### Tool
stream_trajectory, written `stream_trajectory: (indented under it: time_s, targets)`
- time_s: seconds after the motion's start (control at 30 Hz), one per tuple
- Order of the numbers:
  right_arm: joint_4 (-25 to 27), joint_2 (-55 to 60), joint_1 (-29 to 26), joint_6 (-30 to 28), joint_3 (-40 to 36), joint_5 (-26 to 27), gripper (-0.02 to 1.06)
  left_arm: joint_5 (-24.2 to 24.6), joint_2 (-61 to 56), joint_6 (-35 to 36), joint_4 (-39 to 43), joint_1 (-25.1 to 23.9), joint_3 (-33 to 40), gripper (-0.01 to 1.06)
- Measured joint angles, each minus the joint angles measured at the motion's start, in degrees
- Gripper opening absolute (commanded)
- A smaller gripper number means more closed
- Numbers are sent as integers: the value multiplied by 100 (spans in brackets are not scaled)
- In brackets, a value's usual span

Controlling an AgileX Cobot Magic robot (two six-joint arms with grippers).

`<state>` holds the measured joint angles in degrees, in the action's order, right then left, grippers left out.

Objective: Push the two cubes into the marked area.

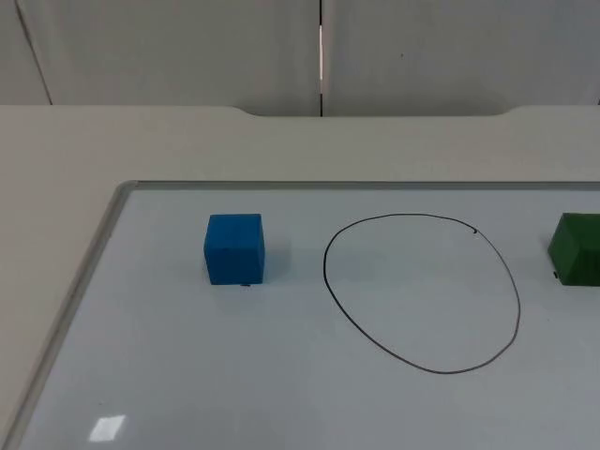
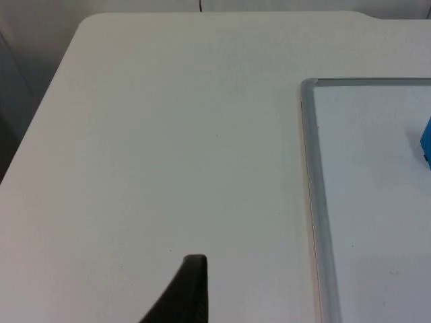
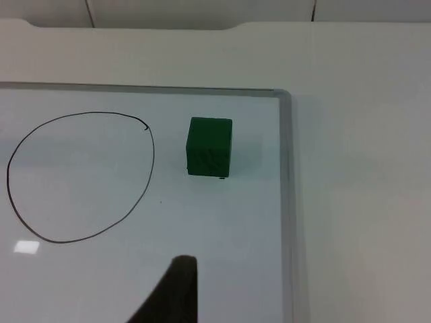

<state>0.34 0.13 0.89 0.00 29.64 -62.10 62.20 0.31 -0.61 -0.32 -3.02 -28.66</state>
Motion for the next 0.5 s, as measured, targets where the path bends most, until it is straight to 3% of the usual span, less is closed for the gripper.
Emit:
stream_trajectory:
  time_s: [0.27, 0.5]
  targets:
    - [0, 0, 0, 0, 0, 0, 105, -284, 509, -22, 32, 0, -133, 105]
    - [0, 0, 0, 0, 0, 0, 105, -854, 1151, -22, -50, 0, -168, 105]
